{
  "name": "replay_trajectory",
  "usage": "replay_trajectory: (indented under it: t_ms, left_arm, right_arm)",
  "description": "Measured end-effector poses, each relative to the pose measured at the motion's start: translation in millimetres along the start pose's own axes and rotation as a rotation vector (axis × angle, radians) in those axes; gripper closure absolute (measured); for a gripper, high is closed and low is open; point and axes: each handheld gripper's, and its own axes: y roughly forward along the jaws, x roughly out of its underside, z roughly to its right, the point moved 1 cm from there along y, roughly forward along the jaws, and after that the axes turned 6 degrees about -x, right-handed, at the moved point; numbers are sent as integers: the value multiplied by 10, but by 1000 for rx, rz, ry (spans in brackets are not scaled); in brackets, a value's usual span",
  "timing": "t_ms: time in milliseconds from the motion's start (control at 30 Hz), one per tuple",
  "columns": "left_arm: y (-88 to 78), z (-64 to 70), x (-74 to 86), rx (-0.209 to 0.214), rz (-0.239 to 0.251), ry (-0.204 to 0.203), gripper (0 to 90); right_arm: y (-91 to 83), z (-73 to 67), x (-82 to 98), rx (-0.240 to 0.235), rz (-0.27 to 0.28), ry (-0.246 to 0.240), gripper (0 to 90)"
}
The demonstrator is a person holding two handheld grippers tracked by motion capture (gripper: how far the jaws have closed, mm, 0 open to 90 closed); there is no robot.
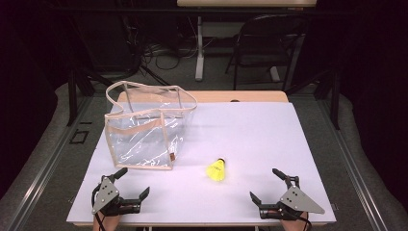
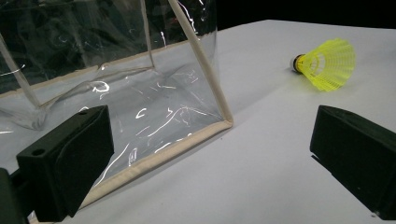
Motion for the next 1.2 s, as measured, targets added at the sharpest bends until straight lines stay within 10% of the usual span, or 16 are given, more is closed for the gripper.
replay_trajectory:
  t_ms: [1200]
  left_arm:
    - [226,142,-162,60,-40,48,0]
  right_arm:
    - [61,23,38,-31,-44,24,0]
